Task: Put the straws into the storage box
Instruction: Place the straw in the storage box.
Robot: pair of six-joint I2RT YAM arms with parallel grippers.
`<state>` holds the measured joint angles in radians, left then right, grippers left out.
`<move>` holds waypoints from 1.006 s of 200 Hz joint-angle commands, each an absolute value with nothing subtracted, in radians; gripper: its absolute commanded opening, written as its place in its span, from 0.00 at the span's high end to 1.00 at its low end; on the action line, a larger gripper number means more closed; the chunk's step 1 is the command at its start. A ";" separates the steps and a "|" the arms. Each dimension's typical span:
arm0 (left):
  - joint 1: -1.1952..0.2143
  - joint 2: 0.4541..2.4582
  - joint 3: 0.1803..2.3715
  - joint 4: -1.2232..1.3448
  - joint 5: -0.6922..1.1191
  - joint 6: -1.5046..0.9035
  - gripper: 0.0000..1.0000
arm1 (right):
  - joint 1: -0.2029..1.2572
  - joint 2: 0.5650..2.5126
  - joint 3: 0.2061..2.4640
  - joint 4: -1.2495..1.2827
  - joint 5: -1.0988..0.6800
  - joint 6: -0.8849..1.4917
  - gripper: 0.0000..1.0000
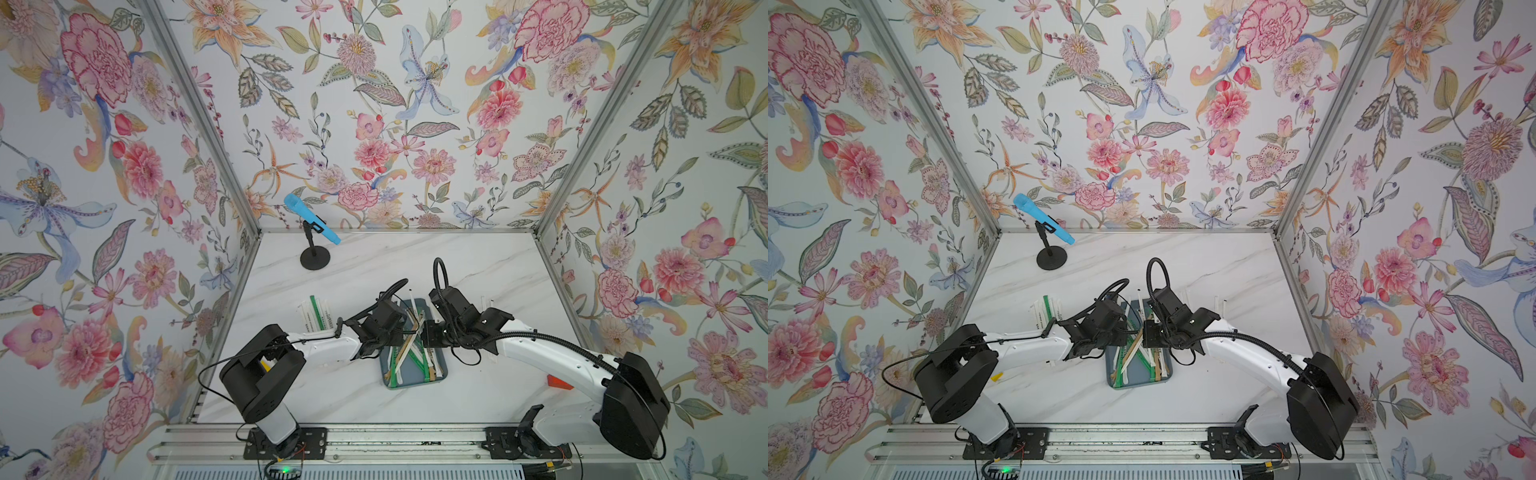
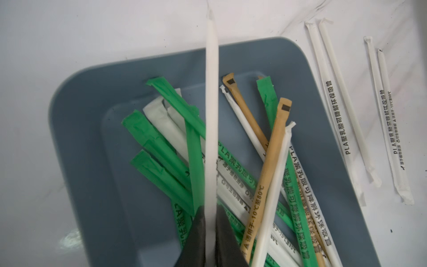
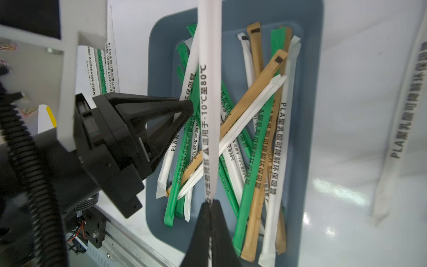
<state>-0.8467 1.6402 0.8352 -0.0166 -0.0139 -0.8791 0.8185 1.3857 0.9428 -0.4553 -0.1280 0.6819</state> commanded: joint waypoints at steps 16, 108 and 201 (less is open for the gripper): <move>-0.874 1.594 0.786 -0.019 -0.002 -0.941 0.84 | 0.854 1.416 0.926 -0.420 -0.156 0.748 0.95; -0.887 1.500 0.801 -0.072 -0.076 -0.956 0.45 | 0.866 1.517 0.903 -0.370 -0.178 0.747 0.93; -0.849 1.356 0.731 -0.126 -0.153 -0.972 0.34 | 0.878 1.529 0.895 -0.357 -0.109 0.762 0.43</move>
<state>-0.8696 1.4242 0.7647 -0.0788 -0.0952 -0.9558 0.8768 1.5715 0.9028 -0.3634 -0.1589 0.7494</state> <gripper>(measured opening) 0.649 0.562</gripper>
